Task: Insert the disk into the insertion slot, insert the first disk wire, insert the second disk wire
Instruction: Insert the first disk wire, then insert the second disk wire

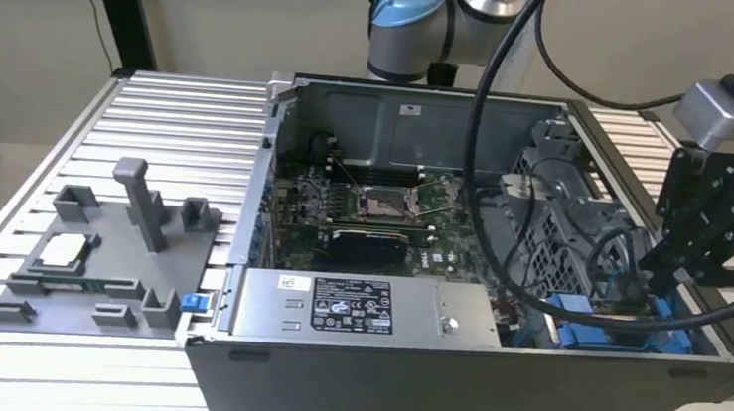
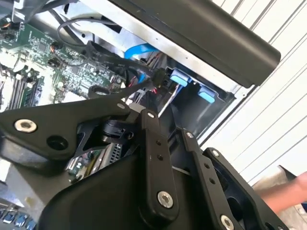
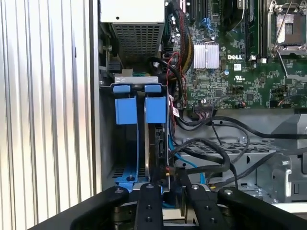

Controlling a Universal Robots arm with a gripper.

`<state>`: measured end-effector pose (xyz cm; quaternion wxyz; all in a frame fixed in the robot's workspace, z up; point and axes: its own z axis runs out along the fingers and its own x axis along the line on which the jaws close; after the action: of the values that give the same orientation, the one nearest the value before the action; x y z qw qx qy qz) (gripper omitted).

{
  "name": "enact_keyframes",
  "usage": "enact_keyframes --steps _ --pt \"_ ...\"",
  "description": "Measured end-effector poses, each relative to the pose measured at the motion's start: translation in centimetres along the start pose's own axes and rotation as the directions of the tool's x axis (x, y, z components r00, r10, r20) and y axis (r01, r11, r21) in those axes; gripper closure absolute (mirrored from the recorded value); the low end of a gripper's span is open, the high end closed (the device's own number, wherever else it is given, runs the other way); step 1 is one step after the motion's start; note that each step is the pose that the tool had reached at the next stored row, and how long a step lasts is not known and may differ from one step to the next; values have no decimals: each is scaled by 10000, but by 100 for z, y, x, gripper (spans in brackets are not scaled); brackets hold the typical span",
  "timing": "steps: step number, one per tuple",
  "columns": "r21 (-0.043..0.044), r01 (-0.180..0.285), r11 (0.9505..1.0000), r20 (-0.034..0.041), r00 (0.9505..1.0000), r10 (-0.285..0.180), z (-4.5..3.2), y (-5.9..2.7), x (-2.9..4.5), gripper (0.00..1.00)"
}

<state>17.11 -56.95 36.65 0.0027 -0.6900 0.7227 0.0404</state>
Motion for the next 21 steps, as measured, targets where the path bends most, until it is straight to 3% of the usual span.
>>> enact_keyframes --steps 8,21 --pt "0 1 10000 1 10000 -1 -2 -163 -109 0" --pt "-6 0 10000 2 10000 0 22 -228 -105 0"
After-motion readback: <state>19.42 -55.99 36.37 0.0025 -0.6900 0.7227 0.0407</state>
